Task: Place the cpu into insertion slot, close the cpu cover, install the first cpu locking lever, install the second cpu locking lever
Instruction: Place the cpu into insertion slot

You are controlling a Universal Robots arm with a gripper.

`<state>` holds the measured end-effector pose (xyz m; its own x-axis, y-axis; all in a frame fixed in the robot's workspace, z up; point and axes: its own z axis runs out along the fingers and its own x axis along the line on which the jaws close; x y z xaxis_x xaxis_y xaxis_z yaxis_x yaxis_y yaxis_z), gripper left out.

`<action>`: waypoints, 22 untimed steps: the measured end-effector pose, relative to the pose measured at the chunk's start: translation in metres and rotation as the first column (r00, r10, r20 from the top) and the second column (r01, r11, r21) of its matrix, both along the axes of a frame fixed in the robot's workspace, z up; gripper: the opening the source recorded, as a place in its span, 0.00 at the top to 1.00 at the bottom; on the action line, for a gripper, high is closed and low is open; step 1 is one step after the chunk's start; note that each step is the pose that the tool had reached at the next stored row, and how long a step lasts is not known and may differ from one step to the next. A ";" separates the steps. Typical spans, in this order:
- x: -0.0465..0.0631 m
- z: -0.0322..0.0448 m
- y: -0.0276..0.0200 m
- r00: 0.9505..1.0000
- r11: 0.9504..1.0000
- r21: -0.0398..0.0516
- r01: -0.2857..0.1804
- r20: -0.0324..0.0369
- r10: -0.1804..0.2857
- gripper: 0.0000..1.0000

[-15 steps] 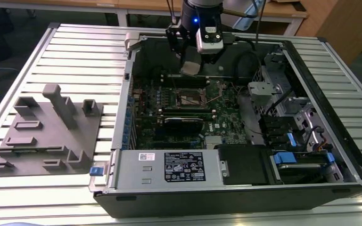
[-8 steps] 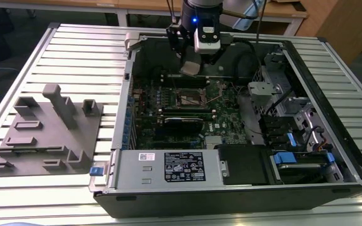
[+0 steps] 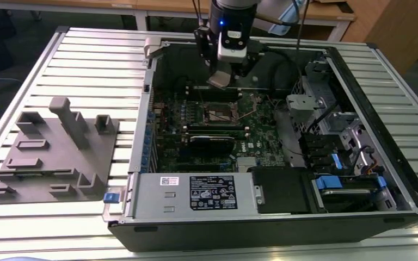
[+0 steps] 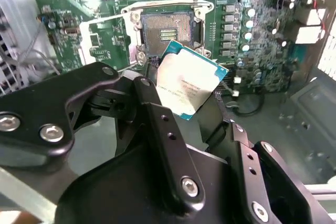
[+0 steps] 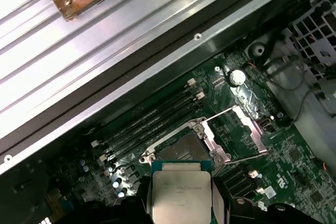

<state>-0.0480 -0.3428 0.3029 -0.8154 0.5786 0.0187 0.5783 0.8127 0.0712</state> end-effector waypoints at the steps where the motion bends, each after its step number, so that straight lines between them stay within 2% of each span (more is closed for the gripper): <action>1: 0.000 -0.0001 0.0000 1.000 1.000 0.000 0.018 0.000 -0.018 0.46; 4: 0.000 -0.0004 0.0000 0.997 0.997 0.000 0.072 0.000 -0.072 0.46; 8: 0.000 -0.0008 0.0000 0.991 0.991 0.000 0.136 0.000 -0.136 0.46; 18: 0.000 -0.0008 0.0000 0.990 0.990 0.000 0.138 0.000 -0.138 0.46; 20: 0.000 -0.0010 0.0000 0.987 0.987 0.000 0.161 0.000 -0.161 0.46; 22: 0.000 -0.0011 0.0000 0.980 0.980 0.000 0.198 0.000 -0.198 0.46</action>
